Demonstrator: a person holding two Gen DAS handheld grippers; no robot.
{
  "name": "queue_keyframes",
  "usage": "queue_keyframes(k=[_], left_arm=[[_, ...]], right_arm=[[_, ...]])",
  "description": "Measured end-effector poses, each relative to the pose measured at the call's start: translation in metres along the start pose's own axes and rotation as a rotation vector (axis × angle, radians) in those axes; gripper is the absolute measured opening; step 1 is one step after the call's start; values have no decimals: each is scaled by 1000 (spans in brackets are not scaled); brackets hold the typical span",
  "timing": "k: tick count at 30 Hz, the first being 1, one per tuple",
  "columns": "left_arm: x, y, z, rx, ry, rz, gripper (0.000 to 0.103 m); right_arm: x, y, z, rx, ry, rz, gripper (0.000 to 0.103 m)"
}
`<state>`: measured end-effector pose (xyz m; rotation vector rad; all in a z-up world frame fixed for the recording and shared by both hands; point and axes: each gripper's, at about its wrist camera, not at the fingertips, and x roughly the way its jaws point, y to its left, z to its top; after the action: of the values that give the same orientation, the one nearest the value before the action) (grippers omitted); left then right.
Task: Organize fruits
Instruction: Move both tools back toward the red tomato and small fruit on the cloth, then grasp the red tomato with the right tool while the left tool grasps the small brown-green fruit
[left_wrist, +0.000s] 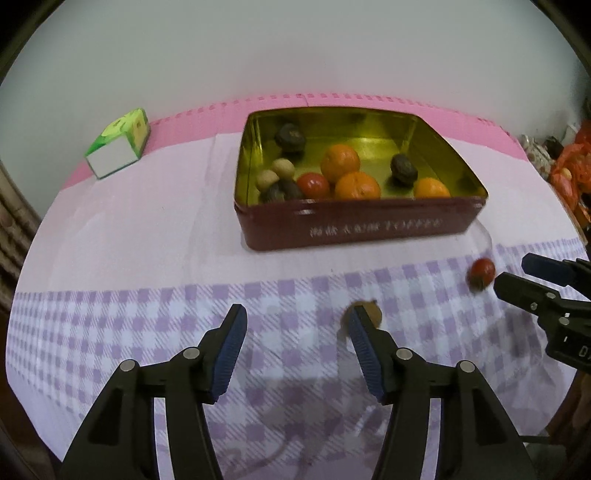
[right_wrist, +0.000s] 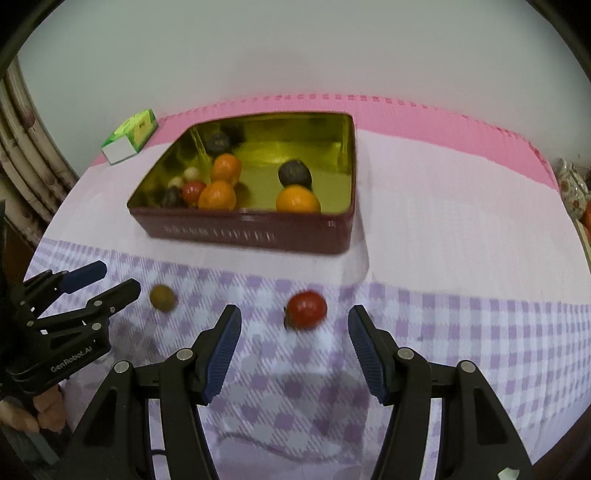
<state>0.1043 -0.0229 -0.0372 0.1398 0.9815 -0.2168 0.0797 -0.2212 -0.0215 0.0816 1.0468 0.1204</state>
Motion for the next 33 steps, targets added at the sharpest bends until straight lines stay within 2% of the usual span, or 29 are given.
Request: queue_keyframes(k=[5,22,33], left_arm=[[2,-8,-6,12,13,-5,58],[15,-5,-4,4,35,-8,58],[17,-6,-4,8,39,-10,58]], right_arm=[[8,0,-9,-4,25,-2,51],[40,-3,4,-25,68,-19,42],[46,0,7,-43,67,-24,29]])
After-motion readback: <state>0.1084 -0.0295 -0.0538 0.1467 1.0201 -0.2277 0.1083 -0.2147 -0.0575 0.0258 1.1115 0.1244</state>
